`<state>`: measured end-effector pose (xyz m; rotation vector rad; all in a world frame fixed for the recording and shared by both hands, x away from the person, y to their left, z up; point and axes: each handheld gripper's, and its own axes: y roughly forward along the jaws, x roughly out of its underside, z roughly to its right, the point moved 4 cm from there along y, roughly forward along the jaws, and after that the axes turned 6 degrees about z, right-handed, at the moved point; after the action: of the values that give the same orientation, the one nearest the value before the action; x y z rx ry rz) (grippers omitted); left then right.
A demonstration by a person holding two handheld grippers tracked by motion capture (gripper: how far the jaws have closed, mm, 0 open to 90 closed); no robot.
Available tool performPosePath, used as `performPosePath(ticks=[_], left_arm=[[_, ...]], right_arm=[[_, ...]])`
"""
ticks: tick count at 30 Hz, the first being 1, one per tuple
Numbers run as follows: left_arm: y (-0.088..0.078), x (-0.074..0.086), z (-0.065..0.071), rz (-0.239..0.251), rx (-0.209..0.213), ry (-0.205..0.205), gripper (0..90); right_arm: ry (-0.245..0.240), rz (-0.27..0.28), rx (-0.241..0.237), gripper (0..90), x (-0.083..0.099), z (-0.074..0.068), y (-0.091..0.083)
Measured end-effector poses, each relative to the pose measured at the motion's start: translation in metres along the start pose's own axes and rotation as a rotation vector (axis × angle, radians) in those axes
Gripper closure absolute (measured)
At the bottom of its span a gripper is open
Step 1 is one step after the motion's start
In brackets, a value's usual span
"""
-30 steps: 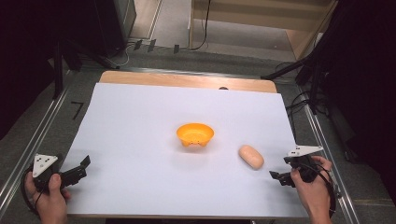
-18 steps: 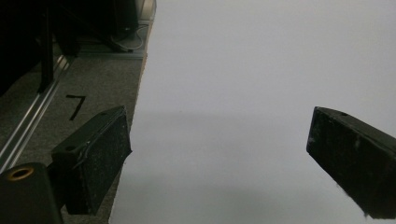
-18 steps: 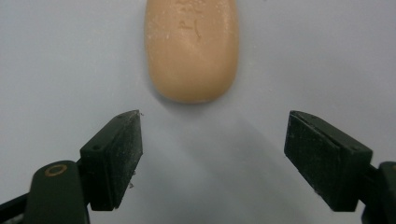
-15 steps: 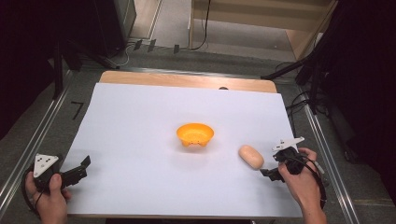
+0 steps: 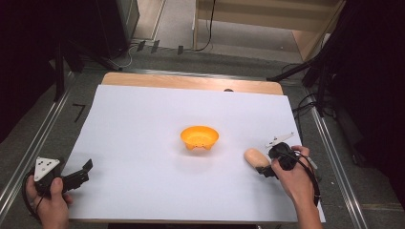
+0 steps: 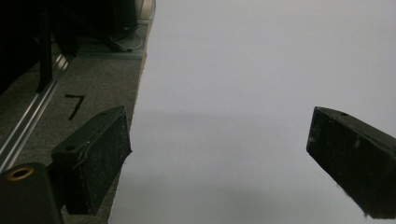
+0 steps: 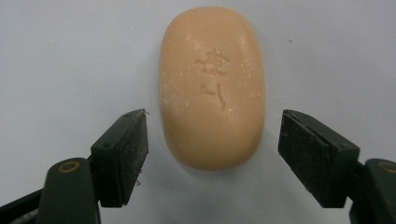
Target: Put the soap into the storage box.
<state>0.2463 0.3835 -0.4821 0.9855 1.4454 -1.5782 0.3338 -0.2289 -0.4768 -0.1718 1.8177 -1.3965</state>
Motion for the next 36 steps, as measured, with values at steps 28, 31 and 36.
performPosePath(ticks=[28,31,36], left_arm=[[0.0,0.0,0.0,-0.005,0.004,0.0,6.8],[0.001,0.0,0.0,-0.005,0.003,0.003,6.8],[0.001,0.0,0.001,-0.008,0.001,0.009,6.8]], right_arm=[[0.081,-0.049,0.012,32.1,-0.017,0.0,0.028],[0.077,-0.051,0.017,32.1,-0.017,-0.001,0.029],[0.055,-0.073,0.037,32.1,-0.018,-0.003,0.03]])
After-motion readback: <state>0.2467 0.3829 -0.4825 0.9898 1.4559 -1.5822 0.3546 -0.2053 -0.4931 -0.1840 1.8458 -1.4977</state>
